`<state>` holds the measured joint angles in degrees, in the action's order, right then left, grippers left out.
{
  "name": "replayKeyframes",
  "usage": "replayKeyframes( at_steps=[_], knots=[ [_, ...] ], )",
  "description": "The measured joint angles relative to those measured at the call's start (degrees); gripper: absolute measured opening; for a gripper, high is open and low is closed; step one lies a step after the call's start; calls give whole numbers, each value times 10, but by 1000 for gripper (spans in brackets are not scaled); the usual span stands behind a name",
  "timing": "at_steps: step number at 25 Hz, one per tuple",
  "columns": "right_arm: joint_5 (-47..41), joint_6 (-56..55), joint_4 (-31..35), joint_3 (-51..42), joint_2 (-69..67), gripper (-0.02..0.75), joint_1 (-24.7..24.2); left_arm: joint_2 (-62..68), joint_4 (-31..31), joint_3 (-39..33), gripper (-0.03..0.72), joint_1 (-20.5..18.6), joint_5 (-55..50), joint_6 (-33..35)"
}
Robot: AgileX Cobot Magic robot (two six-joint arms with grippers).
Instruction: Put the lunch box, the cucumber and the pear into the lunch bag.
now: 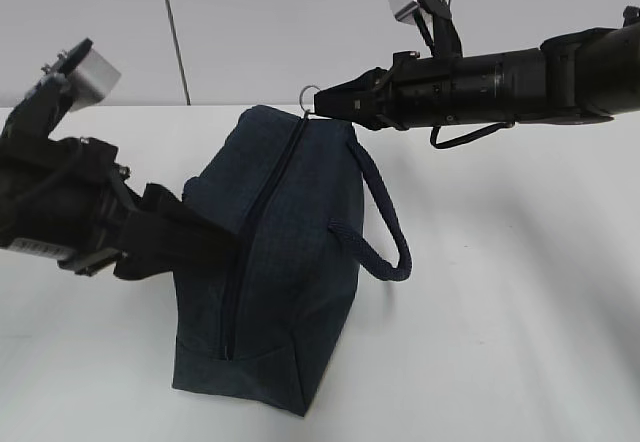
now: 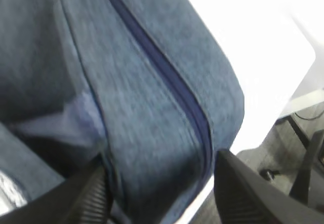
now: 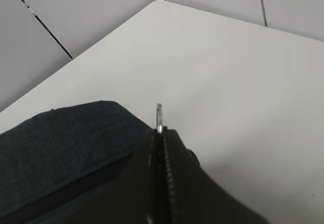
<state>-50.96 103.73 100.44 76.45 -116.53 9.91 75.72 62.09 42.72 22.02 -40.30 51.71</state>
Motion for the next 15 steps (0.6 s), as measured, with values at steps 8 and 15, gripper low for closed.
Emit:
replayKeyframes(
  at_steps=[8, 15],
  knots=[
    [-5, 0, -1, 0, 0, 0, 0, 0, -6, 34, 372, 0, 66, -2],
    [-5, 0, -1, 0, 0, 0, -1, 0, -11, 50, 372, 0, 117, -2]
  ],
)
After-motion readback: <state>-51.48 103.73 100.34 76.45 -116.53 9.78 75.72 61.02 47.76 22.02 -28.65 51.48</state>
